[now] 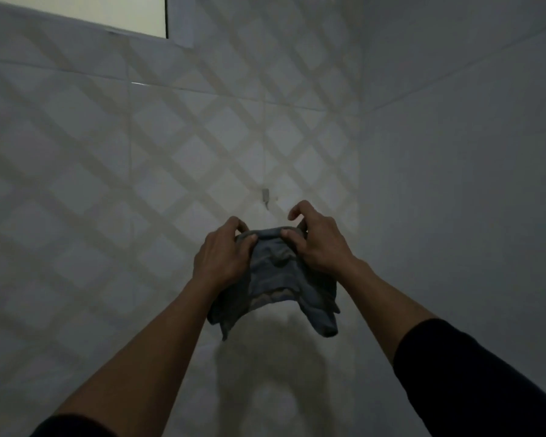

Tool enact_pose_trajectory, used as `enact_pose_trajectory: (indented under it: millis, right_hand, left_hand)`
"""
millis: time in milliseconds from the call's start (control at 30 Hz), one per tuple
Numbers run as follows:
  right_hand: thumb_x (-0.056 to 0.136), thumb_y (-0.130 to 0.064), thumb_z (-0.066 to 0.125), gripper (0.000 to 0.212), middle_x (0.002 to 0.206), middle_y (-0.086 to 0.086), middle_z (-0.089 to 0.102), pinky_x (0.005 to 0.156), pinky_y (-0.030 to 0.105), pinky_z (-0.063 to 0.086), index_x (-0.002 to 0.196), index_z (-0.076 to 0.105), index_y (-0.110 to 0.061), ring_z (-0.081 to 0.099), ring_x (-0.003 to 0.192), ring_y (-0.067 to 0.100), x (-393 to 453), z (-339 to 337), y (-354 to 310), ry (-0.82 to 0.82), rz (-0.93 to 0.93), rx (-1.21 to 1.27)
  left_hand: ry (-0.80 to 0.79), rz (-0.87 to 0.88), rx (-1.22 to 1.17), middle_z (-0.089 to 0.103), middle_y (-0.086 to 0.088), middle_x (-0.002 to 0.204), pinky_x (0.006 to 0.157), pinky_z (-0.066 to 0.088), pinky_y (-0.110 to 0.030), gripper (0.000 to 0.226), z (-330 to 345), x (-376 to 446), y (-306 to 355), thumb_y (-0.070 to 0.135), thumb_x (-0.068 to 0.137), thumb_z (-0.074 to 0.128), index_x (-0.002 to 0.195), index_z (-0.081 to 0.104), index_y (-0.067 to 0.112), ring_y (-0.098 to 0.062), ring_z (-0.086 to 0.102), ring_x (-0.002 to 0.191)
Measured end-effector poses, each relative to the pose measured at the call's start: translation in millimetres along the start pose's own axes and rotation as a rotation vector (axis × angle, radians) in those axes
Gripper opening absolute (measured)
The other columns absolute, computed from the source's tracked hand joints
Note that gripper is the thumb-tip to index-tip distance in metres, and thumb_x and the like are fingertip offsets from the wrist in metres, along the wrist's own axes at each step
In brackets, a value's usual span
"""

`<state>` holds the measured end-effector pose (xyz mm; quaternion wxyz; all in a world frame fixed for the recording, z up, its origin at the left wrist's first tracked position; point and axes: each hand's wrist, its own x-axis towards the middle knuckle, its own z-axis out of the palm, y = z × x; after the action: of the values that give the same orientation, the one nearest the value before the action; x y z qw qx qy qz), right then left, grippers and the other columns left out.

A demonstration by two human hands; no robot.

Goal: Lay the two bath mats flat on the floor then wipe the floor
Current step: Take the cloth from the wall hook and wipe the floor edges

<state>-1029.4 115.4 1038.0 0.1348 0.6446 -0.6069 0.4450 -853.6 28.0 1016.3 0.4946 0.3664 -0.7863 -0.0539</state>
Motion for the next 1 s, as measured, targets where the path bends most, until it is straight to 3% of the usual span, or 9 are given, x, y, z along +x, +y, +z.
enact_pose_trajectory:
  millis: [133,200,267,367,533,633,733,833,1000]
  right_hand:
    - [0.094,-0.037,0.060,0.014,0.087,-0.004,0.063,0.063,0.032,0.046,0.091,0.047,-0.031,0.057,0.075,0.016,34,-1,50,-0.026,-0.106,-0.047]
    - [0.095,-0.034,0.058,0.008,0.093,-0.006,0.060,0.064,0.029,0.040,0.092,0.051,-0.033,0.056,0.081,0.016,54,4,69,-0.034,-0.171,-0.098]
    - [0.097,-0.032,0.054,0.003,0.096,-0.007,0.057,0.069,0.033,0.044,0.097,0.055,-0.035,0.055,0.085,0.017,73,13,82,-0.010,-0.228,-0.132]
    - [0.098,-0.033,0.051,0.012,0.100,-0.006,0.056,0.070,0.036,0.049,0.104,0.060,-0.037,0.056,0.083,0.019,97,31,95,0.024,-0.287,-0.148]
    - [0.094,-0.039,0.058,0.028,0.104,-0.003,0.054,0.063,0.035,0.051,0.121,0.062,-0.040,0.058,0.079,0.023,128,46,95,0.097,-0.352,-0.190]
    - [0.090,-0.030,0.064,0.035,0.105,0.001,0.055,0.057,0.030,0.044,0.124,0.063,-0.039,0.057,0.080,0.025,144,49,93,0.173,-0.373,-0.234]
    - [0.089,-0.025,0.067,0.041,0.109,0.005,0.054,0.057,0.029,0.035,0.128,0.061,-0.035,0.055,0.089,0.027,158,55,96,0.206,-0.373,-0.312]
    - [0.090,-0.031,0.065,0.049,0.114,0.007,0.052,0.056,0.033,0.044,0.137,0.053,-0.033,0.054,0.095,0.028,157,66,108,0.162,-0.357,-0.379]
    - [0.092,-0.033,0.063,0.051,0.114,0.008,0.052,0.051,0.029,0.036,0.142,0.049,-0.033,0.054,0.089,0.029,139,91,121,0.195,-0.329,-0.331]
  left_hand:
    - [0.042,0.019,0.008,0.062,0.005,0.076,0.067,0.056,-0.043,0.013,38,27,3,0.045,0.097,0.054,0.099,0.046,0.035,-0.024,0.062,0.077]
    - [0.083,0.028,0.034,0.063,0.005,0.082,0.068,0.056,-0.043,0.011,52,41,3,0.043,0.098,0.055,0.100,0.046,0.036,-0.024,0.061,0.079]
    - [0.140,0.030,0.078,0.062,0.005,0.091,0.070,0.054,-0.039,0.007,63,54,2,0.040,0.099,0.054,0.102,0.049,0.036,-0.023,0.059,0.083]
    - [0.191,0.053,0.194,0.056,0.004,0.097,0.072,0.053,-0.040,0.007,68,71,0,0.033,0.100,0.054,0.107,0.055,0.033,-0.024,0.058,0.085]
    - [0.260,0.143,0.295,0.052,-0.003,0.093,0.063,0.054,-0.044,0.015,63,103,-1,0.033,0.100,0.050,0.108,0.060,0.027,-0.032,0.055,0.070]
    - [0.309,0.173,0.355,0.053,-0.007,0.092,0.057,0.053,-0.044,0.030,62,122,-1,0.038,0.092,0.046,0.111,0.067,0.026,-0.033,0.055,0.063]
    - [0.268,0.155,0.381,0.053,-0.006,0.093,0.059,0.054,-0.044,0.034,64,137,-4,0.042,0.092,0.045,0.114,0.068,0.032,-0.033,0.055,0.065]
    - [0.198,0.139,0.428,0.051,-0.005,0.091,0.061,0.054,-0.042,0.039,70,142,-12,0.047,0.093,0.037,0.118,0.065,0.036,-0.031,0.054,0.065]
    - [0.243,0.257,0.501,0.053,-0.007,0.083,0.043,0.048,-0.034,0.040,88,130,-33,0.044,0.096,0.038,0.123,0.065,0.031,-0.028,0.050,0.050]
